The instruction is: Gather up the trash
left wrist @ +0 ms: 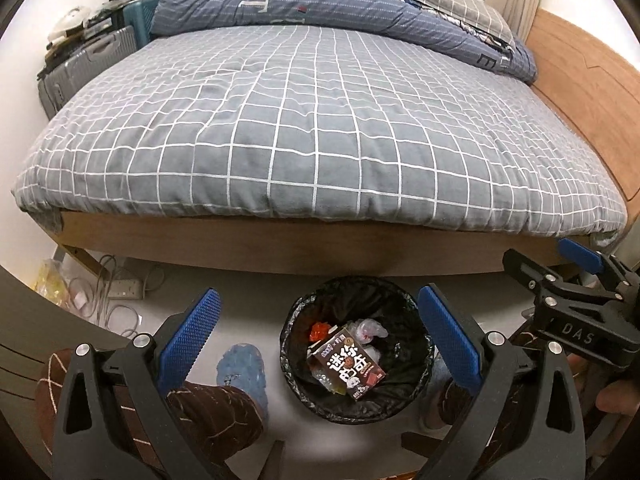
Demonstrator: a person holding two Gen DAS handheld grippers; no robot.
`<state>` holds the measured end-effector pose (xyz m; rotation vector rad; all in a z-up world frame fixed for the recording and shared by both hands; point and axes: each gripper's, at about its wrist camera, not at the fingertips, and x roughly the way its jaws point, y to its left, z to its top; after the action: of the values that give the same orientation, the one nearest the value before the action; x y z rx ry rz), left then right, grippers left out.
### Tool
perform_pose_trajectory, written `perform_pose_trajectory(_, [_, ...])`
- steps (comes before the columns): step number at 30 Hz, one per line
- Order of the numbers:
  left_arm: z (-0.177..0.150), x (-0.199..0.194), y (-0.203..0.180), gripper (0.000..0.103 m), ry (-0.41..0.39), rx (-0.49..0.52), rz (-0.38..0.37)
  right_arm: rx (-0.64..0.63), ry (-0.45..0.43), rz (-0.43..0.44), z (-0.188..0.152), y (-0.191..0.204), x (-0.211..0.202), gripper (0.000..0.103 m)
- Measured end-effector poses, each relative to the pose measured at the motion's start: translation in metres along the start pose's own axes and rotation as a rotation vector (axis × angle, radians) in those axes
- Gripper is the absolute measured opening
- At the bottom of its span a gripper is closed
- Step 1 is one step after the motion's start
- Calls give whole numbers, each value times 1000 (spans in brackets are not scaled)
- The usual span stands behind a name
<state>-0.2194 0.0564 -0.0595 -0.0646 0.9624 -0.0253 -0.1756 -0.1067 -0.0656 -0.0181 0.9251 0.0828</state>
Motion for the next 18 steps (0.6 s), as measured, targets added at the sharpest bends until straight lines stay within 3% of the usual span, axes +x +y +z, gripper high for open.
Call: perform_pose_trajectory(18, [18, -20, -11, 97, -45, 33, -21, 40, -74, -61, 14, -13, -40, 96])
